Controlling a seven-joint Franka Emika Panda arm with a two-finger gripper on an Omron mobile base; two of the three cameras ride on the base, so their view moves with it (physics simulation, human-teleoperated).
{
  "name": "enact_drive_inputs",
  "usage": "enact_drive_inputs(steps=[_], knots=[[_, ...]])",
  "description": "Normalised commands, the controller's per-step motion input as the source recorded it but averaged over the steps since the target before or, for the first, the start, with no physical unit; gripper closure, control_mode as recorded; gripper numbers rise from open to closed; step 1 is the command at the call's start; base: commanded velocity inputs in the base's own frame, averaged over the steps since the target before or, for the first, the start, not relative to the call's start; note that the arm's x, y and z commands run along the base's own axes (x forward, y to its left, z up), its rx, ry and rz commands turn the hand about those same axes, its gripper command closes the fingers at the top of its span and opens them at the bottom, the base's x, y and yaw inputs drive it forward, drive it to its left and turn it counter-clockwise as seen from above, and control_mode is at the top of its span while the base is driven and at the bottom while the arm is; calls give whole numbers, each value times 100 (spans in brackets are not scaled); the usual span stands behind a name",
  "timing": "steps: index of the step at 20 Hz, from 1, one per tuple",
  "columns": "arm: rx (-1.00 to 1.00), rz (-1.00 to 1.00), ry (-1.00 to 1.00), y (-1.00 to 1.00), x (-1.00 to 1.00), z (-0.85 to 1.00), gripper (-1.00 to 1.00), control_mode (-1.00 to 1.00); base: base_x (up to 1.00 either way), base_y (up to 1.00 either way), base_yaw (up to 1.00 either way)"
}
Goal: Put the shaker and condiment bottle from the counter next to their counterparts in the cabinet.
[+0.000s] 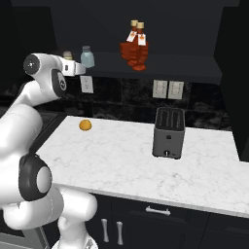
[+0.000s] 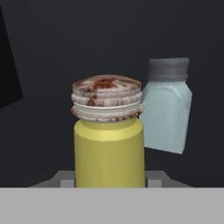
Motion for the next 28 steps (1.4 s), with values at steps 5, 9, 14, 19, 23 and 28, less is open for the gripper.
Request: enact_drive_inputs(steps=[5,9,14,19,23,28], knots=[[0,0,-3,-4,21,-17,100,-100,0,0,0],[0,0,-3,-1,16,-3,100,-100,0,0,0],[0,0,-1,0,24,-8,100,-100,0,0,0],[0,0,-1,0,15,-12,100,-100,0,0,0],[0,0,-3,0,8,-11,100,-100,0,0,0],[0,0,-4,0,8,-12,100,-100,0,0,0]])
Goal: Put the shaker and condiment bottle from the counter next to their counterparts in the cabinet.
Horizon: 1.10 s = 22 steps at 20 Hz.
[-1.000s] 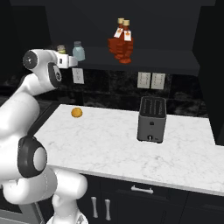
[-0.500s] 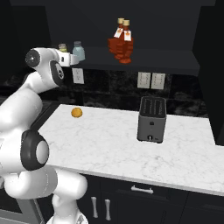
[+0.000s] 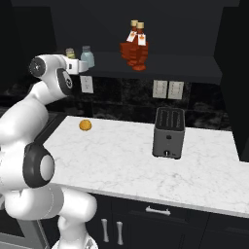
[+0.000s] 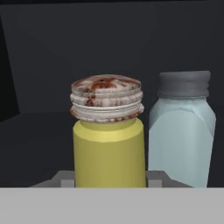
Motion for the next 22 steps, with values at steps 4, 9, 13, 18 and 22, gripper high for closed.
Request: enact_drive_inputs(steps=[4,9,13,18,22], knots=[[0,0,-4,-2,12,-5,100,-100,0,0,0],[0,0,0,-3,13,0,100,-100,0,0,0],[0,0,-2,-4,6,-1,100,-100,0,0,0],[0,0,-3,-5,3,-2,100,-100,0,0,0],[0,0,-2,-3,3,-2,-100,-100,0,0,0]])
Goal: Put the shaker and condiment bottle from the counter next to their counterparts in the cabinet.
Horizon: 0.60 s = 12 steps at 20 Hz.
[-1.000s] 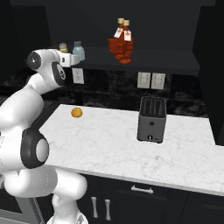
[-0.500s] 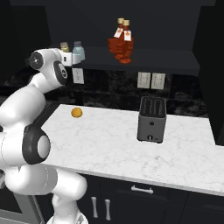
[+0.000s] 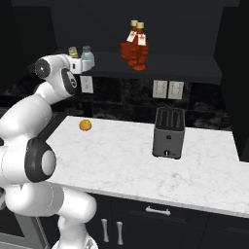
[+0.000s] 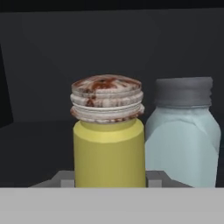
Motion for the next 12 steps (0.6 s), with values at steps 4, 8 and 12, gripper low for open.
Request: enact_drive_inputs(steps=[4,8,12], knots=[[0,0,-2,-1,0,-7,-100,-100,0,0,0],[0,0,-2,0,-13,0,-100,-100,0,0,0],[0,0,-5,0,-37,0,-100,-100,0,0,0]])
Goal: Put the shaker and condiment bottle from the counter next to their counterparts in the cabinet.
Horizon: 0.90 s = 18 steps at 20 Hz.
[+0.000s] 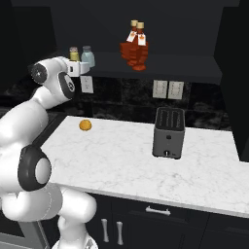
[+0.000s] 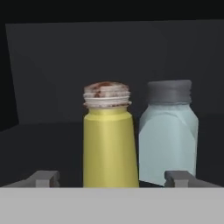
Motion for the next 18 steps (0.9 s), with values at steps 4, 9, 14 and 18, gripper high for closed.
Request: enact_drive_inputs(steps=[4,9,14,18], knots=[[2,0,-4,0,-51,3,-100,-100,0,0,0],[9,0,-2,0,-68,27,-100,-100,0,0,0],[20,-2,0,0,-68,60,-100,-100,0,0,0],[25,-3,4,-14,-75,52,-100,-100,0,0,0]])
